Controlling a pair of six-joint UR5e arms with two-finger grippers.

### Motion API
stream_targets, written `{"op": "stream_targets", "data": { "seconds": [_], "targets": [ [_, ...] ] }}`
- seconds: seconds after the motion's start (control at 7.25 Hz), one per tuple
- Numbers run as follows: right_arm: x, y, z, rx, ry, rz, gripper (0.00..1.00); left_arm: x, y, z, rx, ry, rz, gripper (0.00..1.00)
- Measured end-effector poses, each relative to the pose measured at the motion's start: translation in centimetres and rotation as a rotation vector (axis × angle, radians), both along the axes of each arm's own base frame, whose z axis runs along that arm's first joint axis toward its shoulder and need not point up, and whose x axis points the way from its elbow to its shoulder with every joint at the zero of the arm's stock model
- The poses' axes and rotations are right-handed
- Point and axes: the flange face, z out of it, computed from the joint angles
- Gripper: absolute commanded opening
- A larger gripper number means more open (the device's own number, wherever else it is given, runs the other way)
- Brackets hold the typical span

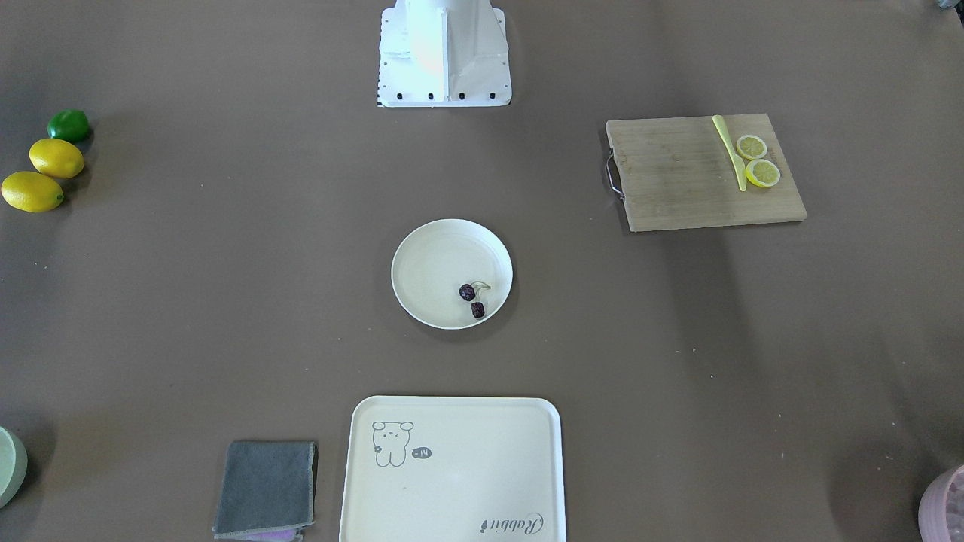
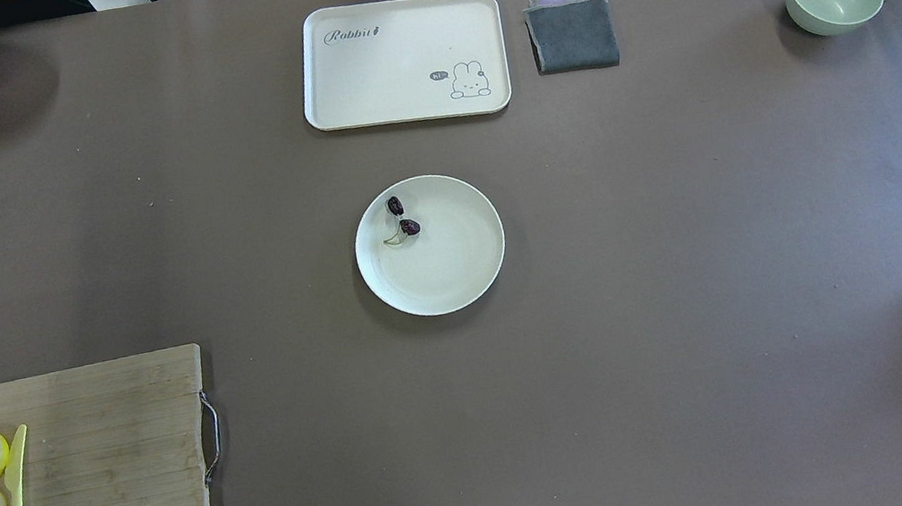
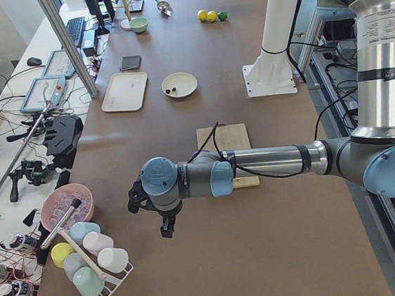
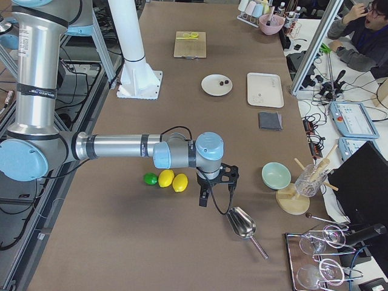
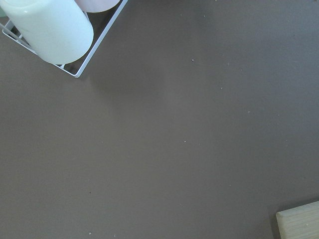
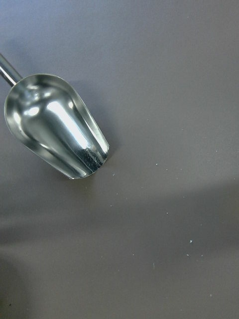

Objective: Place red cherry on plate

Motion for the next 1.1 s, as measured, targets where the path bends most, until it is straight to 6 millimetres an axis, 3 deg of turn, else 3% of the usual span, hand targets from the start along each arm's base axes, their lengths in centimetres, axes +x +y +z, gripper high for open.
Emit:
{"op": "stream_targets", "data": {
  "seconds": [1.1],
  "targets": [
    [-0.1,0.0,0.0,0.000,-0.003,-0.001,1.00,0.0,1.0,-0.6,0.011,0.000,-0.002,0.98]
  ]
}}
